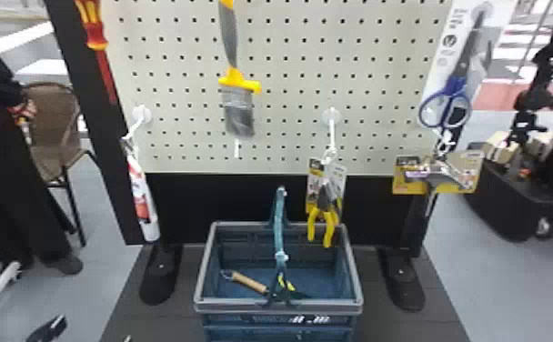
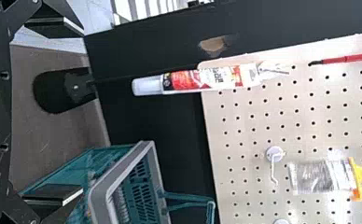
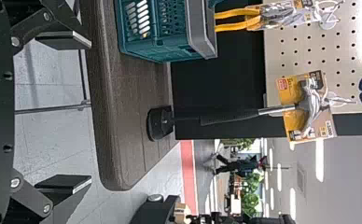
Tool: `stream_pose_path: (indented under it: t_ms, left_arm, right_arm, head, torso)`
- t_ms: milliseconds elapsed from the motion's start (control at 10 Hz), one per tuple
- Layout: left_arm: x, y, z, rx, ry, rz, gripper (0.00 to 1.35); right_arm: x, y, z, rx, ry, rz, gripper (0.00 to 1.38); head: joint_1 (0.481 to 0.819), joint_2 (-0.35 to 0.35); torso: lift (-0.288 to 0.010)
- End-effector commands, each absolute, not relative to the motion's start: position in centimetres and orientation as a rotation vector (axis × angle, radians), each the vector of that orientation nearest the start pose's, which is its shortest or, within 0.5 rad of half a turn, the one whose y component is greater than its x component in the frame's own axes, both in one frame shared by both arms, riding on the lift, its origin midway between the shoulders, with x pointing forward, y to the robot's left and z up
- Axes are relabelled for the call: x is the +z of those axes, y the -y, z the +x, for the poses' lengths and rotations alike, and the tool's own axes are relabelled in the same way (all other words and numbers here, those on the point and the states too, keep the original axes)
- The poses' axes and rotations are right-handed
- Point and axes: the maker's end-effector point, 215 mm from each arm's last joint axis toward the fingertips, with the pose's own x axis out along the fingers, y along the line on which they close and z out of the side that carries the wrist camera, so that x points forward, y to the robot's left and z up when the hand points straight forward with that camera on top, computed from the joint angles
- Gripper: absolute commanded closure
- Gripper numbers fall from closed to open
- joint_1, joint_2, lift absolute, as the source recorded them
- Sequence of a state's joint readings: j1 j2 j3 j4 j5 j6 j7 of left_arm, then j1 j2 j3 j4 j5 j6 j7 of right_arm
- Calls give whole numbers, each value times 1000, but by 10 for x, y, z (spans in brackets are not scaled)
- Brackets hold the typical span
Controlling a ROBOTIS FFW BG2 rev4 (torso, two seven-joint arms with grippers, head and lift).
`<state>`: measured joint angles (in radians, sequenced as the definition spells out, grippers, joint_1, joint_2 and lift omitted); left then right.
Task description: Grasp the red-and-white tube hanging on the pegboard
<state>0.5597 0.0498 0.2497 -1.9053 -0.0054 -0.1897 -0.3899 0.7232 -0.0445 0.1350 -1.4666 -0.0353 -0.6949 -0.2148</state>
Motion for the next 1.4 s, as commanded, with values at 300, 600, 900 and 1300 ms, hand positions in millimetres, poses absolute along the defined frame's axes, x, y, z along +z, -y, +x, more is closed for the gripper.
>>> stream_pose_path:
  t_ms: [300,600,900,1300]
  left_arm:
    - [-378,-306,479,-247,-54,160,125]
    - [-348,-306,535,-300,-14,137,122]
    - [-317,-299,584,-394,-23,140,122]
    - [-320,-279,629,-513,-114,77,122]
  right_arm:
    - [-509,214,269,-102,-146,61,262]
    - [-510,209,269,-91,-148,69,262]
    - [-513,203,268,-82,-155,79,262]
    - [-516,199,266,-74,-161,85,262]
  head:
    - [549,0]
    - [549,0]
    - [549,0]
    - [549,0]
  torso:
    - [-100]
    - [-100]
    - [-100]
    - [-100]
